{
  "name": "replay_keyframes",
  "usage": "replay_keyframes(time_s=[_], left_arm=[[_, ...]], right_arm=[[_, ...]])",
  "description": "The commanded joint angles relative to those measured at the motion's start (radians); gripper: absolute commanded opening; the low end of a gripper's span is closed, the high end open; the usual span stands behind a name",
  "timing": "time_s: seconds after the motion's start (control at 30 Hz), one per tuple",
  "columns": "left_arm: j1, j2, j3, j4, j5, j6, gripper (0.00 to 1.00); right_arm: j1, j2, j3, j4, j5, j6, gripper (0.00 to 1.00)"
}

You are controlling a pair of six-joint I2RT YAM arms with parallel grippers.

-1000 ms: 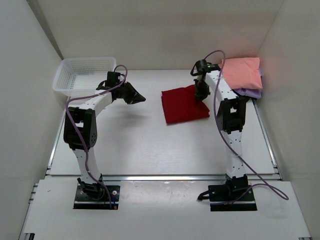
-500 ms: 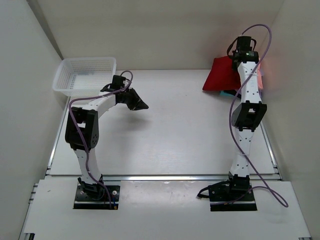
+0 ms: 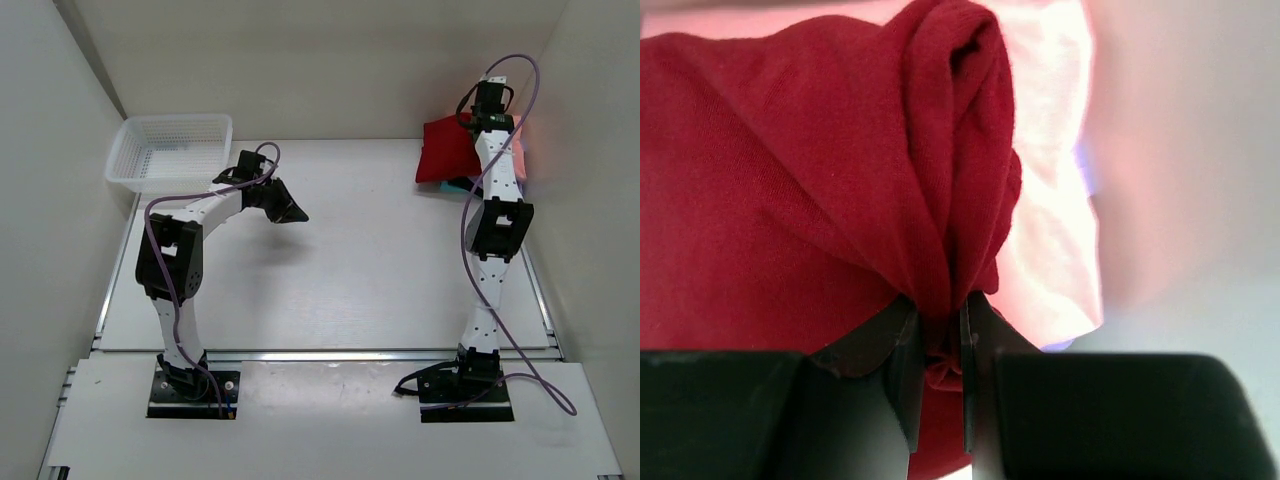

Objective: Fold and stack the t-shirts
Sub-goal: Put the neatly folded tshirt into the corner of the board with the right arm

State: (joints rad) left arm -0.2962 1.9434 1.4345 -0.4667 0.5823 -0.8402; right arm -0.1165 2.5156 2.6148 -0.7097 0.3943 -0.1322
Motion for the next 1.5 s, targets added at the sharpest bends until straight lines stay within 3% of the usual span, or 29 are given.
replay_keyframes(time_s=[0.0,0.23,0.67,0.83,0.87,0.93,1.03,1.13,1.3,1.47], left_arm=[[-0.008,0.002,0.02,0.023,0.022,-0.011,0.16],[0.005,0.012,0.021,0.028,0.014,-0.008,0.16],[0.002,0.032,0.023,0.046,0.013,-0.022,0.16],[0.003,0.043,0.038,0.045,0.017,-0.03,0.21],[0.005,0.045,0.032,0.043,0.022,-0.03,0.26],[0.008,0.04,0.041,0.054,0.021,-0.03,0.31],[0.009,0.042,0.046,0.06,0.025,-0.025,0.28],[0.009,0.038,0.04,0.072,0.03,-0.025,0.3],[0.032,0.009,0.009,0.091,0.037,-0.036,0.27],[0.037,-0.03,-0.043,0.148,0.079,-0.065,0.26]], right_arm=[[-0.034,-0.123,-0.001,0.212,0.08,-0.03,0.0],[-0.045,-0.12,0.068,0.25,0.081,-0.024,0.0],[-0.103,-0.15,-0.002,0.345,0.06,-0.023,0.0],[-0.138,-0.11,-0.024,0.378,0.0,0.014,0.0],[-0.143,-0.106,-0.019,0.389,0.001,0.032,0.05],[-0.149,-0.077,-0.009,0.394,-0.008,0.033,0.36],[-0.143,-0.069,0.017,0.401,-0.058,0.016,0.55],[-0.138,-0.092,0.031,0.42,-0.08,0.02,0.67],[-0.12,-0.156,0.013,0.424,-0.103,0.022,0.68],[-0.088,-0.279,-0.116,0.363,-0.108,-0.009,0.66]])
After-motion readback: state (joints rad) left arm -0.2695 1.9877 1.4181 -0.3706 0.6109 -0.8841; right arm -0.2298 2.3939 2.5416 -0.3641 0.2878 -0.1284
